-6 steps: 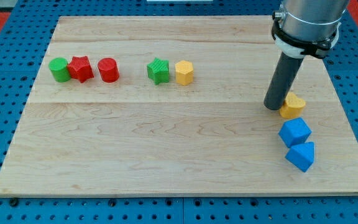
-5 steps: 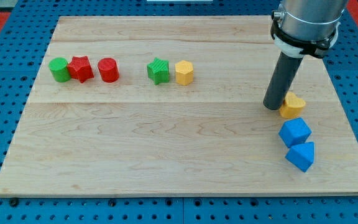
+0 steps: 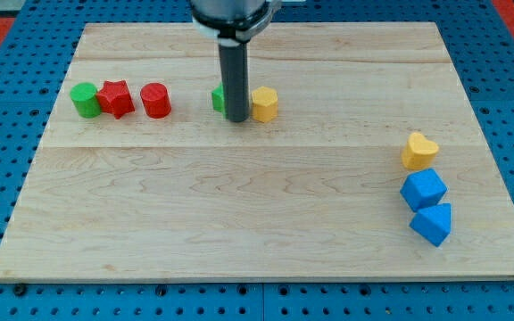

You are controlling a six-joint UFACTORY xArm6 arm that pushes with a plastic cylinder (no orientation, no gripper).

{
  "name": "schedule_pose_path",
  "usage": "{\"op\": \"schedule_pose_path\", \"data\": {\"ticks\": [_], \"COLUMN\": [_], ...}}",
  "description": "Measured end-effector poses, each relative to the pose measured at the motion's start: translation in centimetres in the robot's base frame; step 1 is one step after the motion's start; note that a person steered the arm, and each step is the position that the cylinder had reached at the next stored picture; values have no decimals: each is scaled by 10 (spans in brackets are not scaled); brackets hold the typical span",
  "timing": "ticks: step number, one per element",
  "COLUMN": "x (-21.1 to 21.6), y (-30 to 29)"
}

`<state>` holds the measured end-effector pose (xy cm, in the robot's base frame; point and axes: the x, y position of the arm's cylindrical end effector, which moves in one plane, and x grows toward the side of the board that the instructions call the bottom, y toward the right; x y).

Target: Push yellow hexagon into yellow heart

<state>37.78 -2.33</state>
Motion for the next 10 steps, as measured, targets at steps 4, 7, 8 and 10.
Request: {"op": "schedule_pose_path", "data": {"ticks": [4, 7, 8, 10], "x": [-25, -57, -23, -57], "y": [120, 214, 240, 240]}}
